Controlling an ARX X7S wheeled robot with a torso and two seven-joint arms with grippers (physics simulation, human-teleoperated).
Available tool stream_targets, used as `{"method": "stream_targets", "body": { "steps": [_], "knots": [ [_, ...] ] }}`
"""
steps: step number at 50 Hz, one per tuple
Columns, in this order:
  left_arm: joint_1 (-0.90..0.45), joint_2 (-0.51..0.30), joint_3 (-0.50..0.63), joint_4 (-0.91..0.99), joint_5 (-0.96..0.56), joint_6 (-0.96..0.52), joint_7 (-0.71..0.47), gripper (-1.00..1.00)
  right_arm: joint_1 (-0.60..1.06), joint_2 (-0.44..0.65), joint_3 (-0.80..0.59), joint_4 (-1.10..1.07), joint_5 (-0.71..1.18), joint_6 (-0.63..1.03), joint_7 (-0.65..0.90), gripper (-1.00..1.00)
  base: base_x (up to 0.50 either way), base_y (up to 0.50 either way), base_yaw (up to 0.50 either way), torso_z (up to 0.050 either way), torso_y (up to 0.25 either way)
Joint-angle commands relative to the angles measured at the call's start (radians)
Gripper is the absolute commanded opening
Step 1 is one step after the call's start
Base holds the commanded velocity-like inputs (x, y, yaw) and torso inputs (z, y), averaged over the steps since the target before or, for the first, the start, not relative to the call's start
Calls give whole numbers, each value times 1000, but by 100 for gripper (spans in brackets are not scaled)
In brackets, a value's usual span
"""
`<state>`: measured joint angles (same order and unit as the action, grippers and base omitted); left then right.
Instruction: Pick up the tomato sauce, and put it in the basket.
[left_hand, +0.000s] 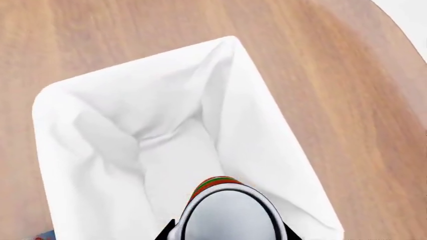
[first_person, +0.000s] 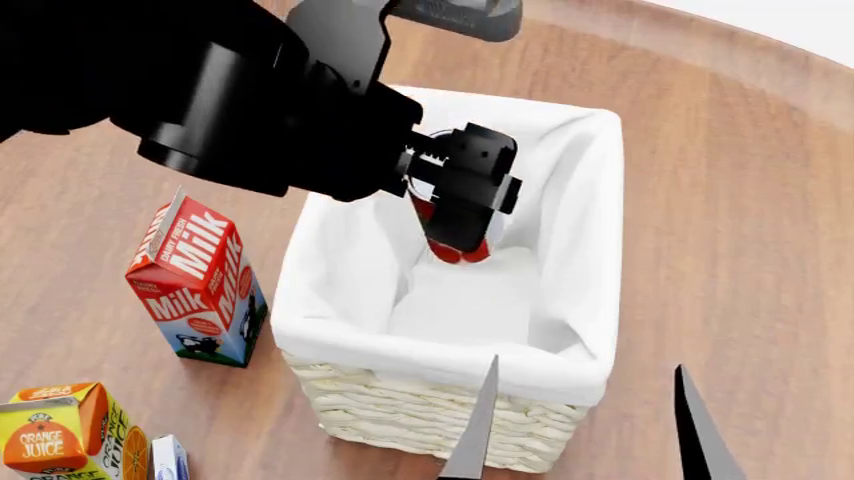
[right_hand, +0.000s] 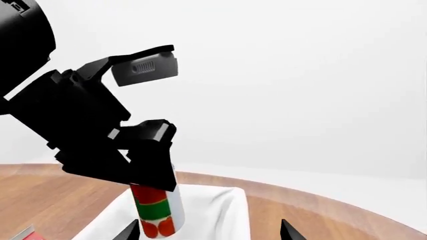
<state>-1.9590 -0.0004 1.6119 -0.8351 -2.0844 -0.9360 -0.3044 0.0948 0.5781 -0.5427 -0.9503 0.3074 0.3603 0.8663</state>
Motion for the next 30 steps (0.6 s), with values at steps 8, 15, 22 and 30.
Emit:
{"method": "stream_targets", "body": {
  "steps": [8,15,22,30],
  "knots": [
    [46,0,-6,44,-8,38,-34,-100,0,0,-4,11,-1,-10,2,100,0,0,0,0,1],
    [69,0,-9,77,6,67,-41,-100,5,-9,-20,13,-11,-6,2,100,0,0,0,0,0],
    [82,0,-10,96,27,75,-46,-100,6,-7,-25,-3,-14,5,8,100,0,0,0,0,0],
    [114,0,-11,100,57,81,-57,-100,4,-7,-29,1,-18,0,9,100,0,0,0,0,0]
  ]
}}
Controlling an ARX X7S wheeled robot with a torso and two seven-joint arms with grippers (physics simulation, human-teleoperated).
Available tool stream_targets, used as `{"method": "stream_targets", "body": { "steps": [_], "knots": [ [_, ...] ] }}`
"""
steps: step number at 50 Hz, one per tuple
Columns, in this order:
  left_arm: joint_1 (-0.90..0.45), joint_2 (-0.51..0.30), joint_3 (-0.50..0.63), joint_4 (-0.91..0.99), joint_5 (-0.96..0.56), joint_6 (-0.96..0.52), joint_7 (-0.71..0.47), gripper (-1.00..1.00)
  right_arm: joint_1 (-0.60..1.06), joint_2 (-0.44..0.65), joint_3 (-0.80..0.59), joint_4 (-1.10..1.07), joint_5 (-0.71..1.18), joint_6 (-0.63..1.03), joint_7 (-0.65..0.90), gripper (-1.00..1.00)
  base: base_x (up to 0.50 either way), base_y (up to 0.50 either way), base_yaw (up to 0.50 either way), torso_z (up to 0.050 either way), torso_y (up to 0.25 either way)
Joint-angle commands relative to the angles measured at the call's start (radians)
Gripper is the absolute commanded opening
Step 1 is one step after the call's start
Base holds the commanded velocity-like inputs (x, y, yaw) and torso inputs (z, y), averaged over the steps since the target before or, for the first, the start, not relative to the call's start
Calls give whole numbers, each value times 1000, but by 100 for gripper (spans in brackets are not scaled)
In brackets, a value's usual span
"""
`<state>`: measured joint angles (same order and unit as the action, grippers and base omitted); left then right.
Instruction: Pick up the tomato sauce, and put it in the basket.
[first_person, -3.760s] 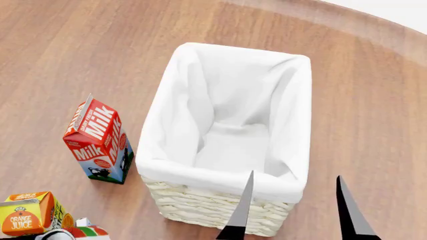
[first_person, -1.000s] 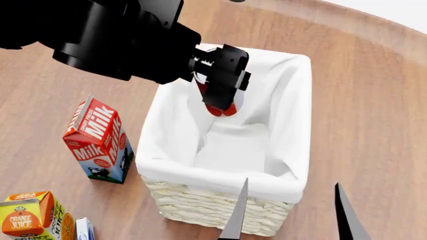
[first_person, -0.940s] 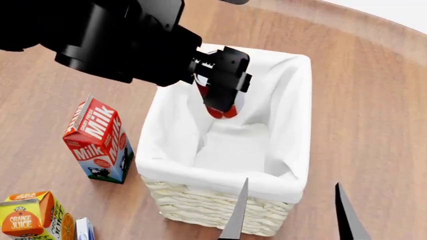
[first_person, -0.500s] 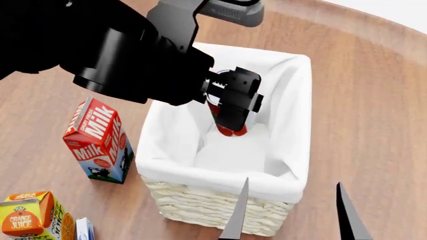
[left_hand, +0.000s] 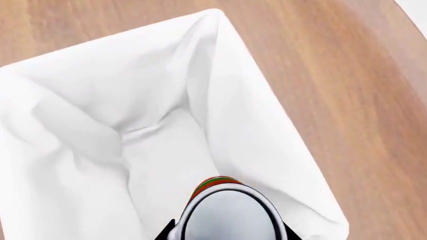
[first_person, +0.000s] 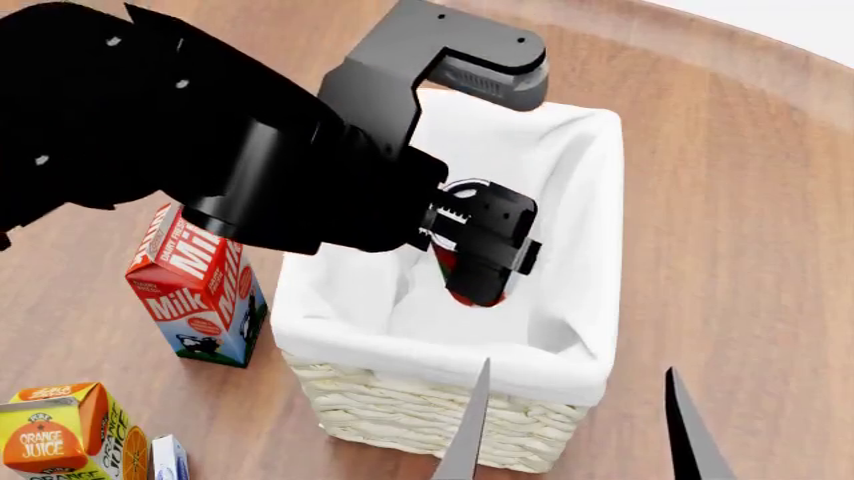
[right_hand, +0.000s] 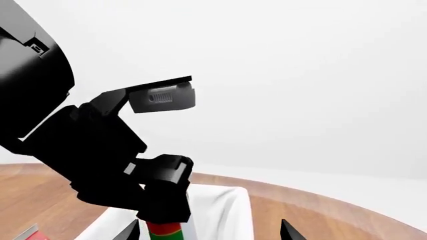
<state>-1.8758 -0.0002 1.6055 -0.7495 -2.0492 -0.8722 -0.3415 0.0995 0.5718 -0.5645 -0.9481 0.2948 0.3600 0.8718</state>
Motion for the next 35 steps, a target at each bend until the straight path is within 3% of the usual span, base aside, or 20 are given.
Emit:
{"method": "stream_targets", "body": {
  "steps": [1,35],
  "knots": [
    [34,0,-6,14,21,17,-21,-100,-2,0,-8,0,-7,-2,3,100,0,0,0,0,0],
    [83,0,-9,39,61,37,-31,-100,5,2,-17,4,-8,4,8,100,0,0,0,0,1]
  ]
}}
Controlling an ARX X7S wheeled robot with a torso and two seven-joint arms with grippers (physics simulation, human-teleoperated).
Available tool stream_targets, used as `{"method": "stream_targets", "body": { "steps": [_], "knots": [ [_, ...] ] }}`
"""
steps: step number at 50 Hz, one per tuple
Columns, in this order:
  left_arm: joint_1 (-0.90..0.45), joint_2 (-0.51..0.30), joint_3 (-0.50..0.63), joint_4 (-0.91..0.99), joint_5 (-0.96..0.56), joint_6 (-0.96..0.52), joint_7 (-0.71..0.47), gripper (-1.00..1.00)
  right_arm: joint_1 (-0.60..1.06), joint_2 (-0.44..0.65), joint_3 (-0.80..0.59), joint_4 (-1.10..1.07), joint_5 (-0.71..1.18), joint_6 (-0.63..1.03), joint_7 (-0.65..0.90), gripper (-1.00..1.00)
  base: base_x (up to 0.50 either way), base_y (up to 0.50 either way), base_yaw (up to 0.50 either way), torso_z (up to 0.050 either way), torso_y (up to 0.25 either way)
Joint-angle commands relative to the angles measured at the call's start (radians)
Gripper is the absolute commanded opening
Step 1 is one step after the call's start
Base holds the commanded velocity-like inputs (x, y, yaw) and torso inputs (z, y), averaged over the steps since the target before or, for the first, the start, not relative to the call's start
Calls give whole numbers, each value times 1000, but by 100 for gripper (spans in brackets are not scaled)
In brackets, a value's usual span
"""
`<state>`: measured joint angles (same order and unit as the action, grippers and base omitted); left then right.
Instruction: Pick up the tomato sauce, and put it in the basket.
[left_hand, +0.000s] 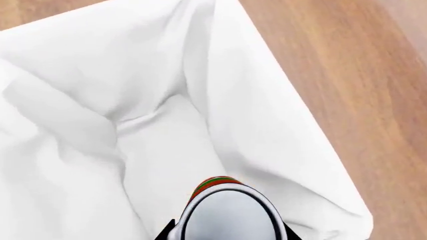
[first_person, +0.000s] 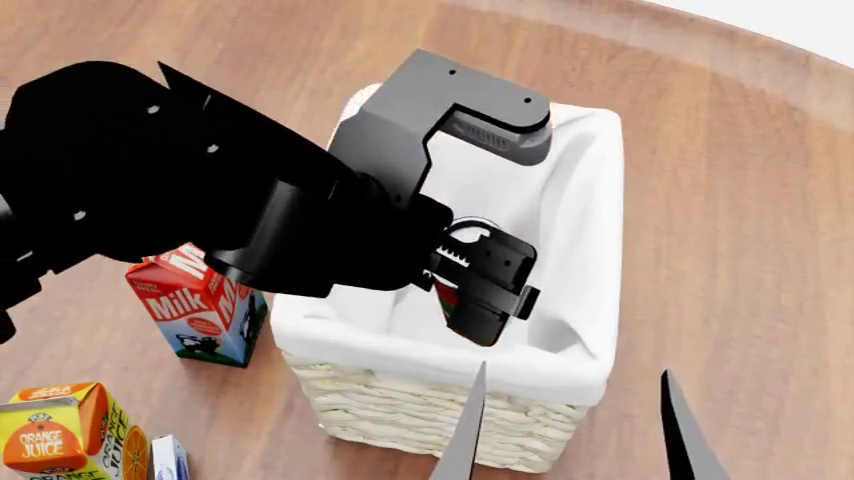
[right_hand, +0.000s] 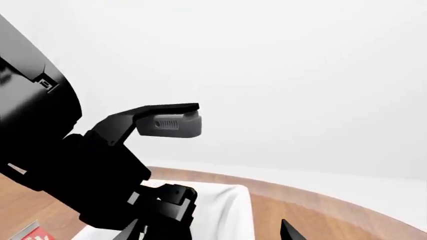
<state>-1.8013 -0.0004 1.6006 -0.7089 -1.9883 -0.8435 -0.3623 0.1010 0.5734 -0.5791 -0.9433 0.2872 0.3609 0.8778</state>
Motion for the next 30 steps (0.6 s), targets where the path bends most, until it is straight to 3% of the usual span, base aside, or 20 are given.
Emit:
{"method": "stream_targets", "body": {
  "steps": [1,30],
  "knots": [
    [9,0,-4,-5,-1,10,-12,-100,4,0,-3,-2,0,5,3,100,0,0,0,0,0],
    [5,0,-3,-4,-8,22,-11,-100,1,10,-4,-16,0,10,15,100,0,0,0,1,0]
  ]
}}
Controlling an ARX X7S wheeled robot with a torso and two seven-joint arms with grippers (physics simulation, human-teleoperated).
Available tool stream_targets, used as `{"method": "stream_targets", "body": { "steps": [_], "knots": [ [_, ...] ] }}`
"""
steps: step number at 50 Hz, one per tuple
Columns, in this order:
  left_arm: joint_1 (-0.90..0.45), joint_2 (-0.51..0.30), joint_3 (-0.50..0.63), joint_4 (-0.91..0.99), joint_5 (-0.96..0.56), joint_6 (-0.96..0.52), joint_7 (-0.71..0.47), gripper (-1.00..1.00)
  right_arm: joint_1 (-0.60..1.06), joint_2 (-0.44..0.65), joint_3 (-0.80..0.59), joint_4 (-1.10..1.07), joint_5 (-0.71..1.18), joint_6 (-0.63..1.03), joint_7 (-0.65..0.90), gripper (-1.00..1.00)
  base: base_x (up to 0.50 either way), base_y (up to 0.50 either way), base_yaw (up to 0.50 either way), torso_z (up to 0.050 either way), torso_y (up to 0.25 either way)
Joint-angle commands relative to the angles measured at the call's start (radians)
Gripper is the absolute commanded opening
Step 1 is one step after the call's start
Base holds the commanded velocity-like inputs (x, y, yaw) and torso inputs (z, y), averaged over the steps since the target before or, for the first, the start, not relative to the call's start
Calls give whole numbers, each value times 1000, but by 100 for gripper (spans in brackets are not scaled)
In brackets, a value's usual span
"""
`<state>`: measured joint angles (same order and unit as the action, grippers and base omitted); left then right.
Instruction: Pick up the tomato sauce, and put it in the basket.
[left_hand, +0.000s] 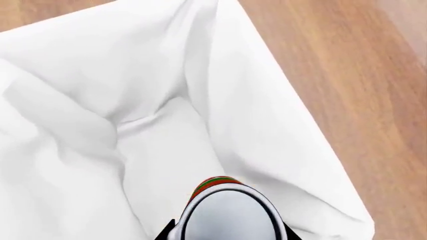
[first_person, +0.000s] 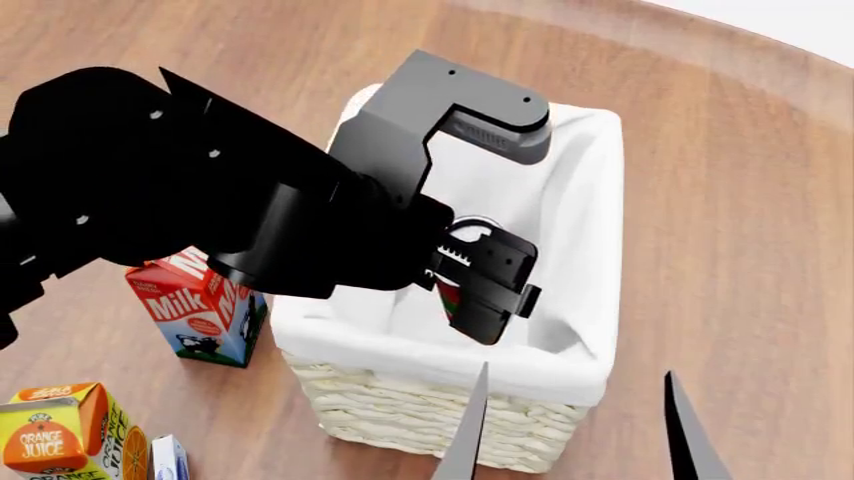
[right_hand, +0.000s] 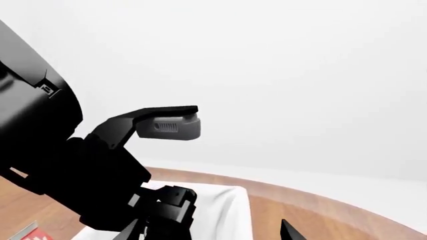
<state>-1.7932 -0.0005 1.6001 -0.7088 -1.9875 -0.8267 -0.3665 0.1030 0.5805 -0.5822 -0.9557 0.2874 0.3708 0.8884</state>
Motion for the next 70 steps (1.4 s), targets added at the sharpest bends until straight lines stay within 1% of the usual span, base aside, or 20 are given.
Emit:
{"method": "stream_targets", "body": {
  "steps": [1,2,29,33,41,43,44,46,50,52,53,54,56,57,61,64,67,68,69,70],
  "knots": [
    [-3,0,-3,-5,-9,4,-7,-100,-2,3,-1,-4,-1,0,5,100,0,0,0,0,0],
    [-3,0,-3,-5,-9,4,-6,100,-1,2,-2,-6,0,2,6,100,0,0,0,0,0],
    [-18,0,-3,-19,-10,2,12,100,-1,5,-15,-21,-11,11,18,100,0,0,0,0,0],
    [-38,0,-2,-24,-16,6,26,100,2,6,-18,-27,-13,16,20,100,0,0,0,0,0],
    [-92,0,-3,-47,-5,26,94,100,12,3,-28,-42,-16,32,24,100,0,0,0,0,0],
    [-110,0,-5,-40,10,62,117,100,11,4,-31,-40,-20,27,23,100,0,0,0,0,0],
    [-118,0,-2,-15,68,94,138,100,13,4,-32,-45,-18,33,24,100,0,0,0,0,0],
    [-117,0,-13,-30,49,105,141,100,17,3,-32,-46,-16,37,25,100,0,0,0,0,0],
    [-128,0,-11,-29,83,161,158,100,22,1,-39,-51,-18,45,27,100,0,0,0,0,0],
    [-136,0,-22,-22,75,175,170,100,24,0,-40,-53,-18,49,28,100,0,0,0,0,0],
    [-139,-6,-26,-3,82,190,166,100,24,1,-40,-53,-17,47,28,100,0,0,0,0,0],
    [-139,-38,-44,61,82,219,131,100,23,3,-40,-53,-18,47,29,100,0,0,0,0,0],
    [-136,-80,-61,153,95,258,99,100,21,4,-39,-52,-18,44,31,100,0,0,0,0,0],
    [-130,-115,-71,229,104,284,60,100,21,5,-40,-53,-18,45,32,100,0,0,0,0,0],
    [-123,-167,-89,336,105,312,7,100,23,5,-42,-53,-16,46,34,100,0,0,0,0,0],
    [-117,-232,-117,479,153,386,-59,100,26,5,-40,-55,-12,51,36,100,0,0,0,0,0],
    [-112,-270,-126,546,182,418,-105,100,28,5,-42,-53,-12,50,37,100,0,0,0,0,0],
    [-116,-298,-125,595,214,433,-132,100,28,6,-43,-50,-13,46,37,100,0,0,0,0,0],
    [-116,-310,-118,619,248,448,-170,100,25,7,-44,-44,-15,40,36,100,0,0,0,0,0],
    [-115,-317,-113,631,263,452,-184,100,24,7,-44,-43,-15,38,36,100,0,0,0,0,0]
  ]
}}
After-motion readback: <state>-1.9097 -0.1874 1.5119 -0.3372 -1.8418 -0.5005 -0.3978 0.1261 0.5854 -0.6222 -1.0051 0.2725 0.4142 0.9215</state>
